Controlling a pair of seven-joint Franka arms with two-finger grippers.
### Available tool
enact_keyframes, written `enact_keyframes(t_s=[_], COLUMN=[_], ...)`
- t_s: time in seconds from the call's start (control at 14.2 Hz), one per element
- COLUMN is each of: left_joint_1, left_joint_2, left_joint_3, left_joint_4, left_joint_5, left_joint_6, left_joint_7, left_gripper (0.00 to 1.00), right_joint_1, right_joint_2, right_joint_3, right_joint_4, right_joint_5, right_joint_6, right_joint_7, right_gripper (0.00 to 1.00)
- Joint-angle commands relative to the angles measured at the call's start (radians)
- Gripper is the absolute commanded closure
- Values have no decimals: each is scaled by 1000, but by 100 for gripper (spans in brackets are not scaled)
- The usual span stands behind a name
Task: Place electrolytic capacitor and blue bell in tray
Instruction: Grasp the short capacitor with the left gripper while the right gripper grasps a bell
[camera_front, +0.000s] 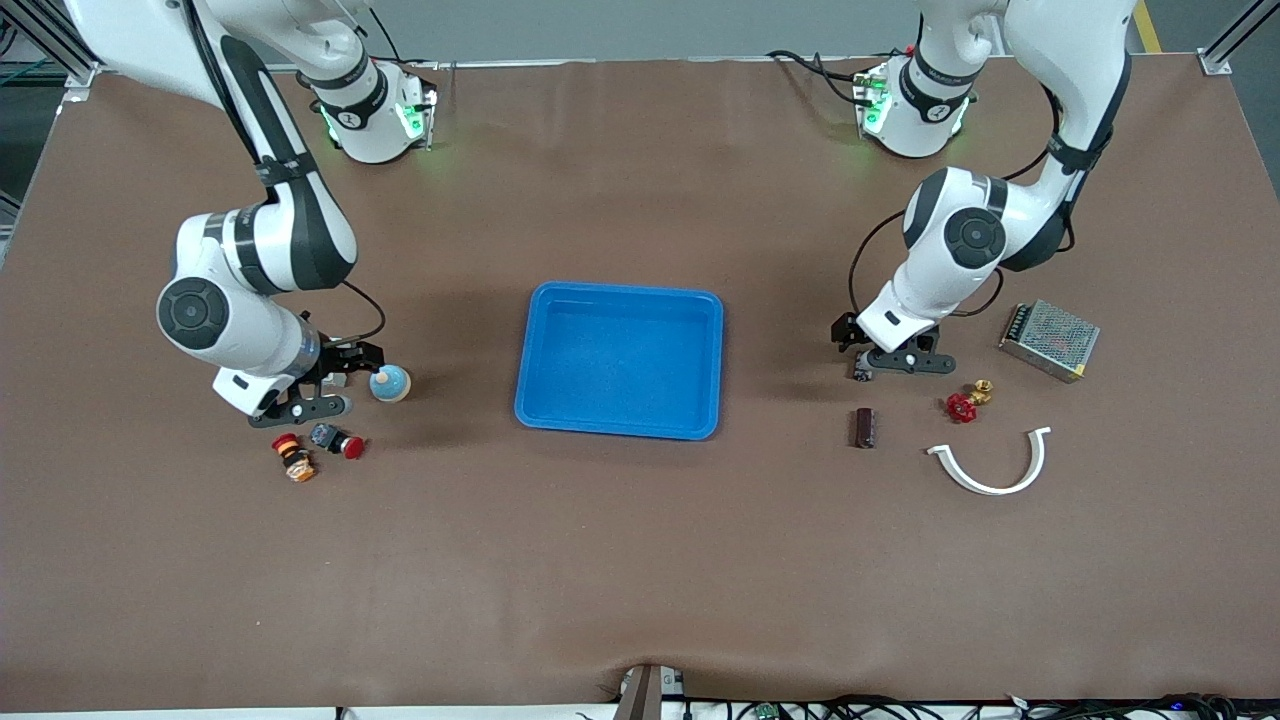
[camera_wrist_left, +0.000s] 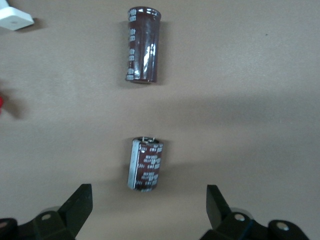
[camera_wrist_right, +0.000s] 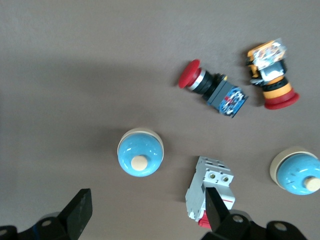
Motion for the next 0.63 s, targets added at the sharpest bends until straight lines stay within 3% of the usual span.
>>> enact_keyframes(t_s=[0.0,0.14,0.56], left_joint_1=[-1,9,12], left_joint_2=[20,43,112], left_joint_3=[-6,-6,4], left_joint_4=[-4,-2,4], left_joint_5=[46,111,143], left_joint_6=[39,65,145], left_joint_7=[-9,-11,-11], left_gripper=[0,0,0], right_joint_1=[8,10,10], right_joint_2=[5,22,59], right_joint_3=[5,5,5], right_joint_4=[-20,-20,-69], right_joint_5=[-15,-15,-16], right_joint_6=[19,32,172], right_joint_7=[-4,-4,-18], right_gripper=[0,0,0])
